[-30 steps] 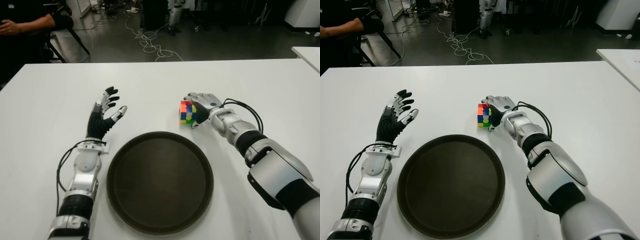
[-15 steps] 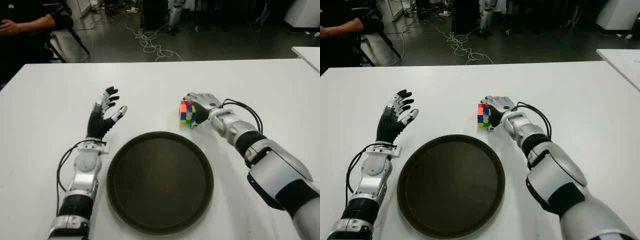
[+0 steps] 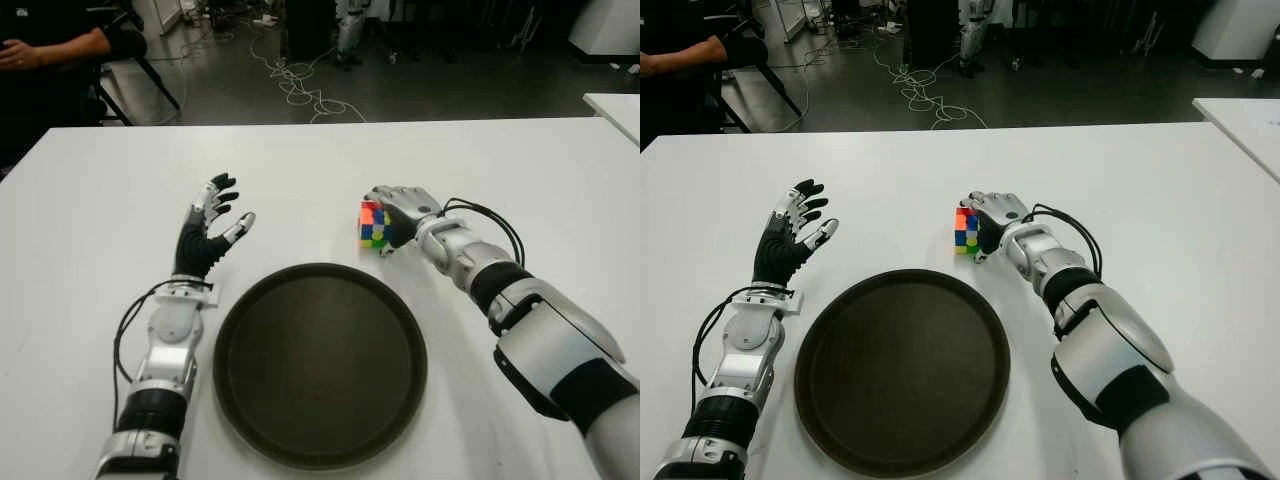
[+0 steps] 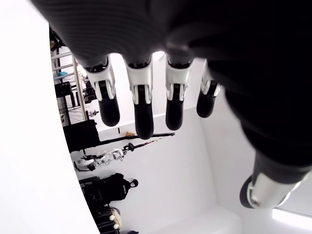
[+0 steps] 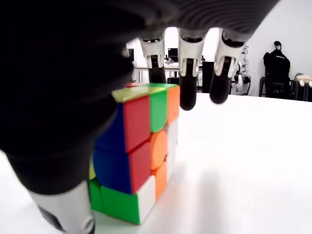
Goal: Pick up the Rubik's Cube and put it in the plate
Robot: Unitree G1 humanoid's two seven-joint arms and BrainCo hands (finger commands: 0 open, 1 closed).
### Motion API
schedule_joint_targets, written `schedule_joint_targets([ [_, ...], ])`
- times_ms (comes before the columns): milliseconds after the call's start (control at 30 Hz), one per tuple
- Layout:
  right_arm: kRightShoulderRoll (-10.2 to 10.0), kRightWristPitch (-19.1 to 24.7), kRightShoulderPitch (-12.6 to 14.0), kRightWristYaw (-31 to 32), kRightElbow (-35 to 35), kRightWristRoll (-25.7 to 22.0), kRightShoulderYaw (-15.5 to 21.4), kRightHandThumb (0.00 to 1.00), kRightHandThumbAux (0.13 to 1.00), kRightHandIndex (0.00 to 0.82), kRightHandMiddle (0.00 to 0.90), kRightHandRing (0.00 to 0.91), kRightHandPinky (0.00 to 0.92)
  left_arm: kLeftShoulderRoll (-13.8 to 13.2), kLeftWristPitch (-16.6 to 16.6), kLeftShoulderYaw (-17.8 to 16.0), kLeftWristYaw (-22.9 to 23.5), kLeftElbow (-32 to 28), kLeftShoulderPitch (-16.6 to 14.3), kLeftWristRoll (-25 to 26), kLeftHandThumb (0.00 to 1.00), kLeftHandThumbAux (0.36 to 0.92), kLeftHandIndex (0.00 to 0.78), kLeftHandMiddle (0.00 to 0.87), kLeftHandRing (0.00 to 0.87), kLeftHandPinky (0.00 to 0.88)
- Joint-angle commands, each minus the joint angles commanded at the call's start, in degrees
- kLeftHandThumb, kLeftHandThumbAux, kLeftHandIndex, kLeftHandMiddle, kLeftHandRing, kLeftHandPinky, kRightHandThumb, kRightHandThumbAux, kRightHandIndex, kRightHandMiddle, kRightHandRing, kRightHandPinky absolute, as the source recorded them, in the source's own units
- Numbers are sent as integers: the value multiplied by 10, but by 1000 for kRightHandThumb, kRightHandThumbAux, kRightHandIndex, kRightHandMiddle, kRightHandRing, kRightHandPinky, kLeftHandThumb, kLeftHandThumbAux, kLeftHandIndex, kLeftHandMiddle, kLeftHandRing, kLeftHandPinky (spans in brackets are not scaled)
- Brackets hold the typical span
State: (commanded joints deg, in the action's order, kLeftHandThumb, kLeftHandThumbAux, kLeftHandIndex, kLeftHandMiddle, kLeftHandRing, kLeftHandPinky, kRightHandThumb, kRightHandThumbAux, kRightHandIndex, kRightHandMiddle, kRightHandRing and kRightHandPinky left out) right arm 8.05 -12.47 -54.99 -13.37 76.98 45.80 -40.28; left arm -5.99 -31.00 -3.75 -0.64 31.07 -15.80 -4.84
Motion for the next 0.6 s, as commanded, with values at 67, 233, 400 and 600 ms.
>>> schedule_joint_targets([
  [67, 0, 0, 0, 1, 0, 1, -1, 0, 817, 99, 101, 160, 207, 0, -1, 0, 0, 0, 0, -1, 24, 619, 123, 173, 172, 157],
  [233, -1, 1, -1, -1, 0, 2, -3, 0, 820, 100, 96, 157, 206, -1, -2, 1, -1, 1, 0, -1, 26, 613, 121, 174, 171, 158],
  [400, -3, 4, 1, -5, 0, 2, -4, 0, 806, 94, 96, 153, 201, -2, -7, 1, 0, 5, -1, -1, 25, 619, 119, 169, 168, 157],
  [600, -5, 7, 0, -4, 0, 1, -3, 0, 805, 99, 103, 158, 202, -2, -6, 1, 5, 5, -1, 3, 14, 617, 121, 172, 168, 152],
])
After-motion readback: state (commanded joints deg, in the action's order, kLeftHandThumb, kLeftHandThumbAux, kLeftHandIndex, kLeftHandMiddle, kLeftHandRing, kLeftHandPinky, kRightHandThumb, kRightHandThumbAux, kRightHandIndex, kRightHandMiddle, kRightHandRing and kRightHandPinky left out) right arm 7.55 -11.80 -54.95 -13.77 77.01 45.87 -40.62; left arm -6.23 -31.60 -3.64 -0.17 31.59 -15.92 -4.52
